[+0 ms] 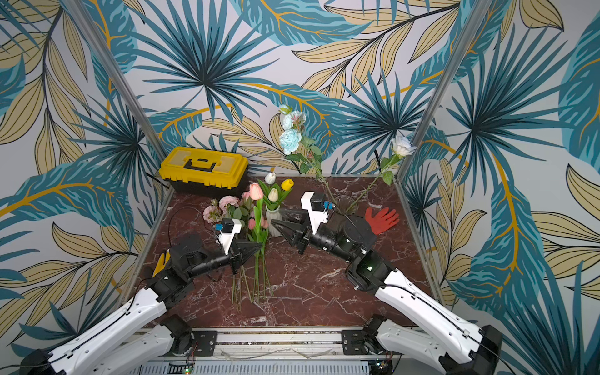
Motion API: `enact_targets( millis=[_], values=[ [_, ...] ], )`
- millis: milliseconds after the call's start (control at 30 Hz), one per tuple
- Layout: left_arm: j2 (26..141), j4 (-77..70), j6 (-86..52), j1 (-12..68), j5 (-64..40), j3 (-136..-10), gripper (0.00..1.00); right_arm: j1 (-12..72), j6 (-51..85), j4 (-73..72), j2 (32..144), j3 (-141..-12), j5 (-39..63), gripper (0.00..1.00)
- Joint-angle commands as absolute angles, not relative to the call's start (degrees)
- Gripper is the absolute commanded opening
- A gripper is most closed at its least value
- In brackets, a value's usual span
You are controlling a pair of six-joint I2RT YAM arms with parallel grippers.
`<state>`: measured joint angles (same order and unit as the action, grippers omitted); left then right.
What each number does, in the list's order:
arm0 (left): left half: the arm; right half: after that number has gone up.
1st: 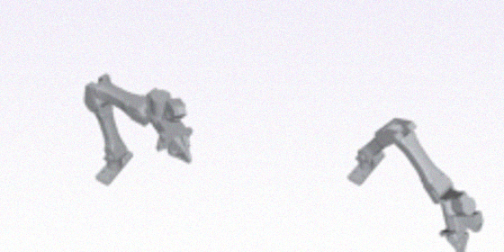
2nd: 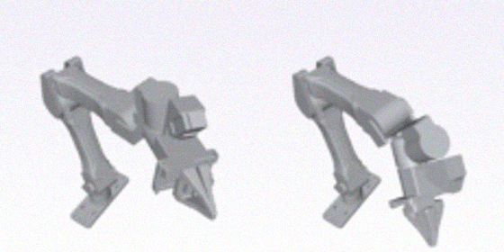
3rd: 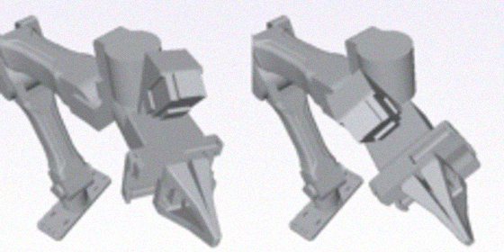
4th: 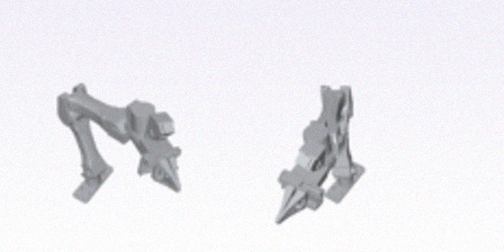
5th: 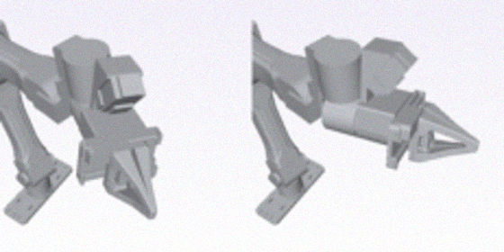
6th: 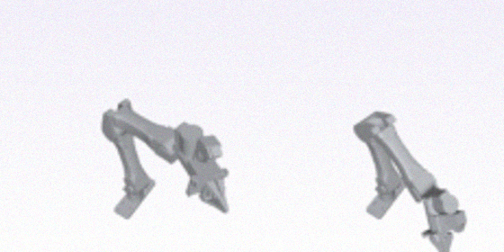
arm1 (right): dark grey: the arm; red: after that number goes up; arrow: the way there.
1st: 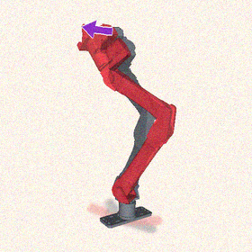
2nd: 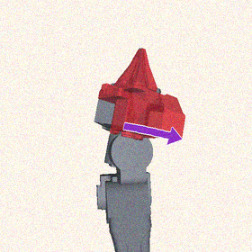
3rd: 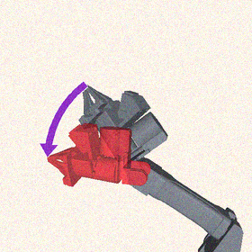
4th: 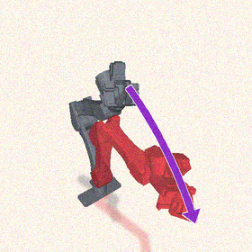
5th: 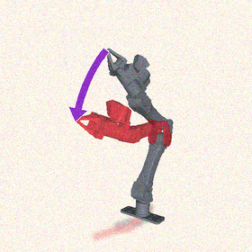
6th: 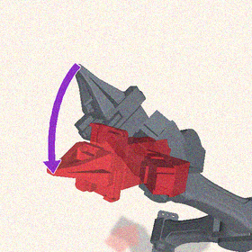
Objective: Pick out pink flowers from the vase
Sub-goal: Place the flower at the center of the board.
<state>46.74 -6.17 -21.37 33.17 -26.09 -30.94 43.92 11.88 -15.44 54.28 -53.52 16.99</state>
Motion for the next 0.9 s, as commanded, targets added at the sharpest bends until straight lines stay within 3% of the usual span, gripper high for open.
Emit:
enact_targets(
  millis=[0,233,633,867],
  values=[
    [45.1,-7.3,-36.4,30.8,-17.1,-26.0,0.00,44.1,9.5,-9.8,51.2,-51.9,8.3,0.46],
    [49.5,-1.4,-42.7,26.7,-18.8,-25.1,0.00,44.1,8.4,-7.1,47.7,-50.2,1.3,0.49],
    [72.0,4.2,-39.3,26.4,-30.5,-34.1,0.00,44.1,11.2,-6.3,48.2,-48.9,0.9,0.49],
    [75.3,4.2,-38.8,26.2,-26.9,-35.8,0.00,44.1,11.9,-7.1,47.9,-47.4,1.2,0.49]
  ],
)
